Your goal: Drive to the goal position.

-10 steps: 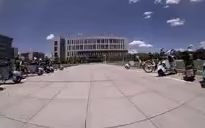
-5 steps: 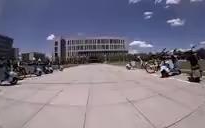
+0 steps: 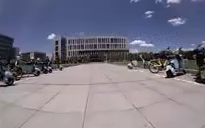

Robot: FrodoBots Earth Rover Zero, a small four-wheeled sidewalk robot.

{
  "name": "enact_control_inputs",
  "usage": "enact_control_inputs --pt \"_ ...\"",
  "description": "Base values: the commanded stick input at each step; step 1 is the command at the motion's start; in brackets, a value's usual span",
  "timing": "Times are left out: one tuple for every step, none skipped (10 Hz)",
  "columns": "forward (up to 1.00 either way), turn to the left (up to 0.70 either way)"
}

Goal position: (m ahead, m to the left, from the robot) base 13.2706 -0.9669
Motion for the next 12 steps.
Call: enact_control_inputs --pt "0.50 0.00" --pt "0.50 0.00" --pt "0.50 0.00" --pt "0.50 0.00" --pt "0.50 0.00" --pt "0.50 0.00" --pt "0.50 0.00" --pt "0.50 0.00" --pt "0.50 0.00" --pt "0.50 0.00" --pt "0.50 0.00" --pt "0.50 0.00"
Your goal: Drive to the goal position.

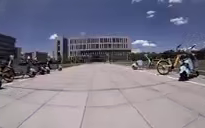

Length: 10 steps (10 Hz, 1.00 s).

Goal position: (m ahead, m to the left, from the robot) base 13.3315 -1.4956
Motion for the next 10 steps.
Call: enact_control_inputs --pt "0.50 0.00" --pt "0.50 0.00" --pt "0.50 0.00" --pt "0.50 0.00" --pt "0.50 0.00" --pt "0.50 0.00" --pt "0.50 0.00" --pt "0.50 0.00" --pt "0.50 0.00" --pt "0.50 0.00"
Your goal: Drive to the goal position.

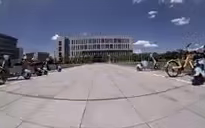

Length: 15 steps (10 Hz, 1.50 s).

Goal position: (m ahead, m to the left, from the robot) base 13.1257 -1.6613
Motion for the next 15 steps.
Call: enact_control_inputs --pt "0.50 0.00" --pt "0.50 0.00" --pt "0.50 0.00" --pt "0.50 0.00" --pt "0.50 0.00" --pt "0.50 0.00" --pt "0.50 0.00" --pt "0.50 0.00" --pt "0.50 0.00" --pt "0.50 0.00" --pt "0.50 0.00" --pt "0.50 0.00" --pt "0.50 0.00" --pt "0.50 0.00" --pt "0.50 0.00"
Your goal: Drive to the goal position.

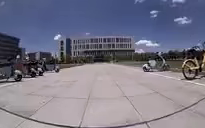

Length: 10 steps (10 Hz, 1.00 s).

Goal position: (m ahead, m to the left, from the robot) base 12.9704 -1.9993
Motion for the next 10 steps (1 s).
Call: enact_control_inputs --pt "0.50 0.00" --pt "0.50 0.00" --pt "0.50 0.00" --pt "0.50 0.00" --pt "0.50 0.00" --pt "0.50 0.00" --pt "0.50 0.00" --pt "0.50 0.00" --pt "0.50 0.00" --pt "0.50 0.00"
